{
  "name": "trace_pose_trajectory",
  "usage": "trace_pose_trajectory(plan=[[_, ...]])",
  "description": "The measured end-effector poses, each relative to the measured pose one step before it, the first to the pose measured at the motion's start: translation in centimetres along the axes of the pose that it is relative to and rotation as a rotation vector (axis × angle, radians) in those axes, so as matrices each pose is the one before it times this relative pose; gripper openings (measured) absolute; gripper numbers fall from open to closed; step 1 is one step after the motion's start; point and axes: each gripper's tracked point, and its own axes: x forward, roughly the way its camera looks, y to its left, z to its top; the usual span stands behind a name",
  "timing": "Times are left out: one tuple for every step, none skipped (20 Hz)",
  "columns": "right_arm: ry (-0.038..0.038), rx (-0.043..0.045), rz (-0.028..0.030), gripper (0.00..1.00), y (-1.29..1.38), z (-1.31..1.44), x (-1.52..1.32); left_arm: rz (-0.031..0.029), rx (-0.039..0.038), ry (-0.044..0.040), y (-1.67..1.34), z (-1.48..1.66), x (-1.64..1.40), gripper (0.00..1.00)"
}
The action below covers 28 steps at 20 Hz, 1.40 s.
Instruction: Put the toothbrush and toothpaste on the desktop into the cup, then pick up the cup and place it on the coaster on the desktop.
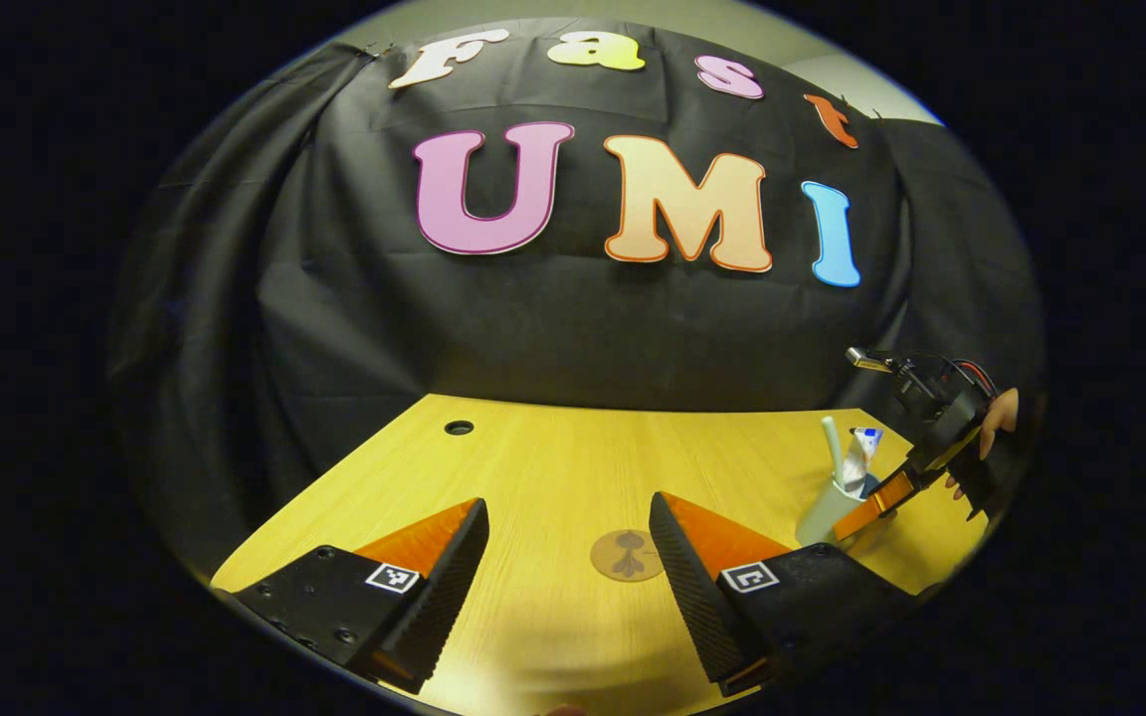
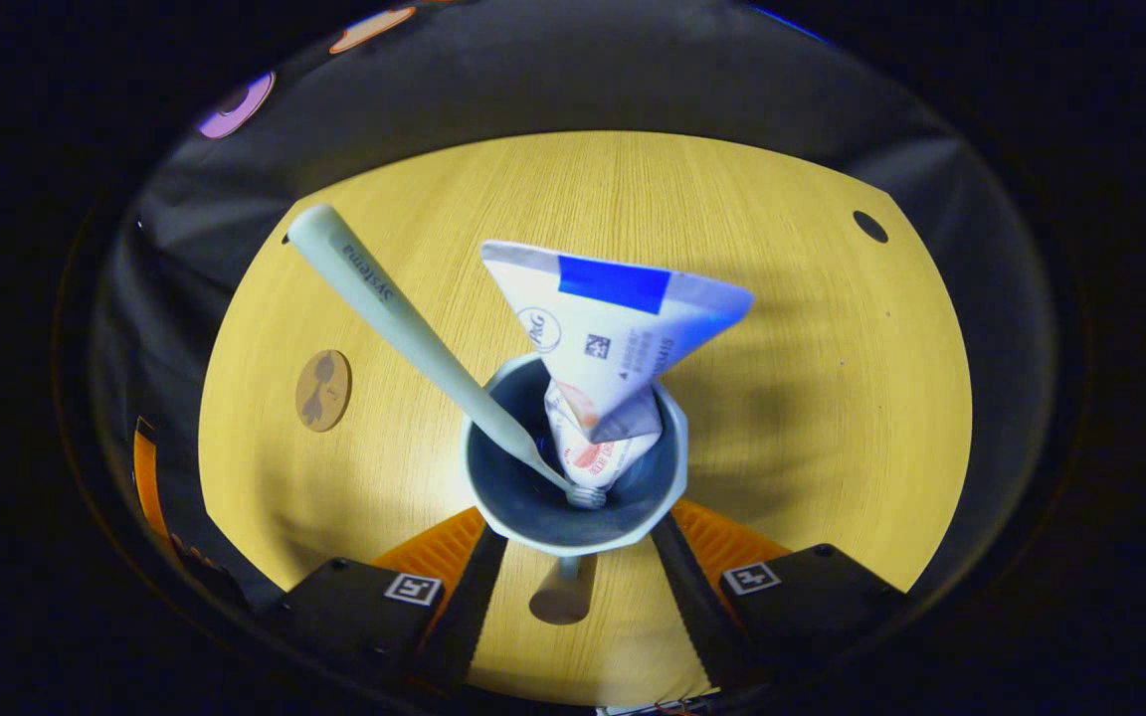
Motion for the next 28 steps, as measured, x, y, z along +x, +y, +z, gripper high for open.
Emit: trace_pose_trajectory(plan=[[0.00711,-0.00691,-0.00502,0.79,-0.153,-0.12,0.162,0.00735,0.00318,0.00159,0.369,-0.074,-0.01,0.94],[0.00857,-0.00444,0.00017,0.79,0.005,-0.126,0.092,0.00302,-0.00057,-0.0012,0.347,0.041,0.024,0.94],[0.00999,-0.00442,0.0015,0.77,0.034,-0.12,-0.062,0.0026,-0.00144,0.00039,0.275,-0.057,-0.001,0.94],[0.01312,-0.00497,0.00182,0.72,-0.095,-0.264,0.156,0.00162,0.0006,0.00221,0.079,-0.08,0.073,0.93],[0.01472,-0.0063,-0.00319,0.69,-0.089,-0.368,0.319,0.00159,-0.00018,0.00163,0.191,-0.015,0.069,0.93],[0.01111,-0.00755,-0.00052,0.61,-0.057,-0.3,-0.166,-0.00108,-0.00144,-0.00025,0.148,0.017,0.056,0.93],[0.01452,-0.00121,-0.00333,0.48,-0.02,-0.302,0.503,0.00021,-0.00047,-0.00016,0.064,0.008,-0.035,0.93],[-0.00291,-0.01333,-0.00395,0.4,-0.013,0.108,0.085,-0.00125,-0.00011,0.00161,0.091,-0.06,0.078,0.93],[0.00168,-0.01146,-0.00499,0.32,0.054,-0.016,0.166,-0.00035,-0.00029,0.00212,0.013,-0.081,0.109,0.93],[0.00146,-0.00928,-0.00171,0.32,0.035,-0.228,-0.192,-0.00214,-0.00195,0.00099,0.012,-0.053,0.129,0.93],[-0.00303,-0.00955,-0.00283,0.27,-0.066,0.079,0.083,-0.0005,-0.00198,0.00211,0.127,-0.145,0.016,0.93],[0.00027,0.00022,0.00164,0.3,0.086,0.015,0.148,0.00164,-0.00185,0.00154,0.188,-0.019,0.057,0.93],[-0.00458,-0.00408,0.00001,0.24,0.039,0.01,-0.041,0.00262,-0.00176,0.00121,0.17,-0.086,0.217,0.93],[-0.00689,-0.00383,-0.00179,0.24,0.02,0.113,0.099,0.00252,-0.00013,0.00033,0.254,-0.003,0.042,0.93],[-0.00451,0.00111,0.00175,0.28,0.076,0.049,0.007,0.00051,0.00137,0.00039,0.274,0.025,-0.015,0.93],[-0.00847,-0.00156,0.00601,0.25,0.209,0.095,-0.035,0.00032,0.00166,-0.0003,0.247,-0.027,-0.026,0.93],[-0.00769,0.00461,0.00688,0.28,0.353,0.155,-0.077,0.00079,0.00242,0.00006,0.217,-0.009,0.169,0.94],[-0.00771,0.00495,0.00857,0.25,0.493,0.117,-0.094,0.00105,0.00156,0.00074,0.238,-0.054,0.05,0.93],[-0.00426,-0.00372,0.0059,0.28,0.658,0.053,-0.05,0.00382,0.00056,-0.0002,0.348,0.045,0.096,0.93],[-0.00877,-0.00688,0.0057,0.24,0.81,0.161,-0.242,0.00305,-0.00225,-0.00189,0.326,0.041,0.089,0.93],[-0.00531,-0.00662,0.00956,0.28,0.767,0.122,-0.377,0.00072,-0.00365,-0.00016,0.286,-0.108,0.014,0.93],[-0.00771,-0.0028,0.01416,0.28,1.05,0.319,-0.816,-0.00305,-0.00216,0.00168,0.202,-0.065,-0.051,0.93],[-0.00665,-0.00112,0.01417,0.28,1.044,0.459,-0.392,-0.0027,-0.00155,0.00143,0.106,0.024,0.118,0.93],[-0.00443,-0.00388,0.01206,0.28,1.123,0.341,-0.078,-0.0014,-0.00122,0.00034,0.312,-0.044,0.027,0.93],[-0.00605,-0.00827,0.01052,0.28,1.176,0.299,-0.057,0.00194,-0.00156,-0.00211,0.458,-0.074,0.088,0.93],[-0.0033,-0.00994,0.00904,0.28,1.174,0.234,0.005,0.00058,-0.00326,-0.00181,0.43,0.073,-0.034,0.93],[-0.00242,-0.01041,0.0082,0.28,1.02,0.318,-0.229,0.00159,-0.00273,-0.00133,0.406,0.024,-0.092,0.93],[-0.00139,-0.00759,0.00713,0.24,1.172,0.229,-0.027,0.00025,-0.00449,-0.0012,0.444,0.006,0.015,0.93]])
